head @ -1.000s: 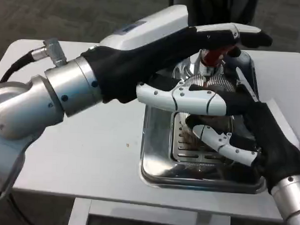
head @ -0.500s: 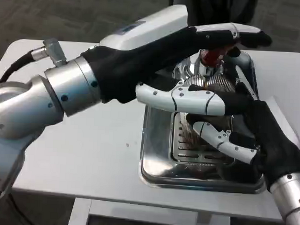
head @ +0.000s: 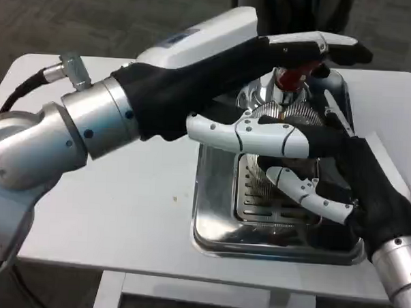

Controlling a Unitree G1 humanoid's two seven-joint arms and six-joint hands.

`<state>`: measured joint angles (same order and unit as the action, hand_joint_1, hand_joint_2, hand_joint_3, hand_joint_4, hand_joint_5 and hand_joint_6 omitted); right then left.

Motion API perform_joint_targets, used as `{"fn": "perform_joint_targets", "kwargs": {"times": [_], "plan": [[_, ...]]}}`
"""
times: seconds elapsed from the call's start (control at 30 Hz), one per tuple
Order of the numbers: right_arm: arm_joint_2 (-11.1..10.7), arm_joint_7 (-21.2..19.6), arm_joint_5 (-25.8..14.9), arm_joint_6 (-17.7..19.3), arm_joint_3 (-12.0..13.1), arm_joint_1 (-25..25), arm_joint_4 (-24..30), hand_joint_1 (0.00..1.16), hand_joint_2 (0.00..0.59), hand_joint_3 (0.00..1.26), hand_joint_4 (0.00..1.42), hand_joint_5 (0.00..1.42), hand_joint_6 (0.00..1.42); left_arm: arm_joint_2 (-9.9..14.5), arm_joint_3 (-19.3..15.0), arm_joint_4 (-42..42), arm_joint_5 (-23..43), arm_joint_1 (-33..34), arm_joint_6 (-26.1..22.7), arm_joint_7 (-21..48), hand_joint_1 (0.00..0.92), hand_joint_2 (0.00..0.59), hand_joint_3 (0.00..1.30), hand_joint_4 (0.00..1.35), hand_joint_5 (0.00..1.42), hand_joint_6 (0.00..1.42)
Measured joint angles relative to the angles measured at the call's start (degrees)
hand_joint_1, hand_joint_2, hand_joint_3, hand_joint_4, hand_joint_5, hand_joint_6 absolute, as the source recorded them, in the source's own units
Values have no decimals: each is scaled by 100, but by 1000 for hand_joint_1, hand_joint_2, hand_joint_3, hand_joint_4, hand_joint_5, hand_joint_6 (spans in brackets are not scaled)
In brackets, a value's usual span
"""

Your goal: Grasp the cup under the faucet to collect the drink, then remove the cup.

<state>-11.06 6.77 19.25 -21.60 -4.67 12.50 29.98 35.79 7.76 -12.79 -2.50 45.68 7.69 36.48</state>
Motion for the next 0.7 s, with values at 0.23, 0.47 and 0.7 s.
{"fn": "perform_joint_targets", "kwargs": {"times": [0.23,0.47,0.7], "plan": [[-21,0,0,0,2,-4,0,644,266,0,12,64,143,0,5,-13,-3,0,-12,0,150,124,190,164,233,212],[-27,0,-32,0,42,-23,1,633,266,0,12,64,135,-9,-2,-35,85,-5,-124,0,145,123,184,163,229,212],[-38,0,-54,0,68,-45,1,625,263,0,12,64,130,-113,-98,42,361,-31,-234,-1,140,122,183,156,228,212]]}}
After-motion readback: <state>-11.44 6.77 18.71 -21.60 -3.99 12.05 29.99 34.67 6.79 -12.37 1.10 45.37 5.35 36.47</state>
